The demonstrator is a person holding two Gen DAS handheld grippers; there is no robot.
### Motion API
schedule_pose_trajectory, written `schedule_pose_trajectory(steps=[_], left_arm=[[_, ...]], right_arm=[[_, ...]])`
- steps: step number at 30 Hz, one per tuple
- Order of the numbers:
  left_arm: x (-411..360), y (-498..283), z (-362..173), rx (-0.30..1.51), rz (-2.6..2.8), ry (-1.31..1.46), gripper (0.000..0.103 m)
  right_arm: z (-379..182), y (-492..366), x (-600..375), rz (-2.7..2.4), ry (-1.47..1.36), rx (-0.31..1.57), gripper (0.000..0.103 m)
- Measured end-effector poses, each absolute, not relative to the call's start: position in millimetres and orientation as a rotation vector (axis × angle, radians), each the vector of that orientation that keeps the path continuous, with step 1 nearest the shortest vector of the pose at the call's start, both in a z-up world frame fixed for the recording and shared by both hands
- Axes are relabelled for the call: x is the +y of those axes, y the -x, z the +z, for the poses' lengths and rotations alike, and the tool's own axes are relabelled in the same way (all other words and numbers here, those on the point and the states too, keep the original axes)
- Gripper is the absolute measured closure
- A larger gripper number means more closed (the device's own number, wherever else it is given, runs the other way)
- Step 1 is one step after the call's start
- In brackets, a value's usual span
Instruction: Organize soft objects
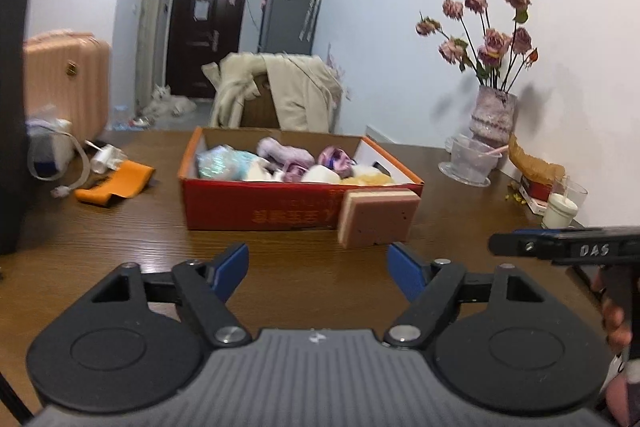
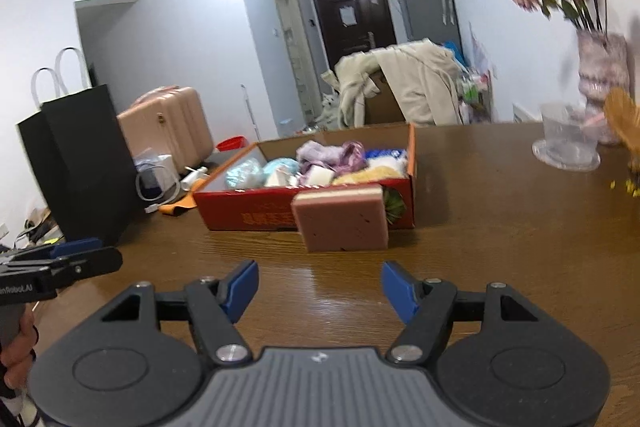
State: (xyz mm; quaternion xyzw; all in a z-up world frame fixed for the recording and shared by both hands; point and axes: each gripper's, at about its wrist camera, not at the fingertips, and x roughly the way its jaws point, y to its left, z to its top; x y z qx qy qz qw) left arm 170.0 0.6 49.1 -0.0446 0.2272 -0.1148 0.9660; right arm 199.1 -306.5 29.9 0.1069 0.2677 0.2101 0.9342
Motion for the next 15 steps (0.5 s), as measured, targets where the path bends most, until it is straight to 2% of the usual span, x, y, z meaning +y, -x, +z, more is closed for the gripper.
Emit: schedule_pose_trajectory(steps=[5, 11, 12, 14, 15], left_arm=[[-27, -233, 41, 0.494, -0.290, 0.070, 0.028], [-50, -315, 21, 0.559, -0.364, 0.162, 0.037], [-51, -327, 16, 0.573, -0.364, 0.193, 0.040], [-50, -345, 4, 0.598, -0.387, 0.270, 0.053], [-48, -350, -1, 0.607, -0.410, 0.302, 0.067]], right_arm=[[16, -254, -308, 0.416, -0.271, 0.552, 0.038], [1, -323, -301, 0.413, -0.328, 0.551, 0.048], [-1, -333, -301, 0.413, -0.343, 0.548, 0.049], [-9, -346, -300, 0.418, -0.376, 0.550, 0.069], [-14, -349, -300, 0.425, -0.391, 0.559, 0.075]])
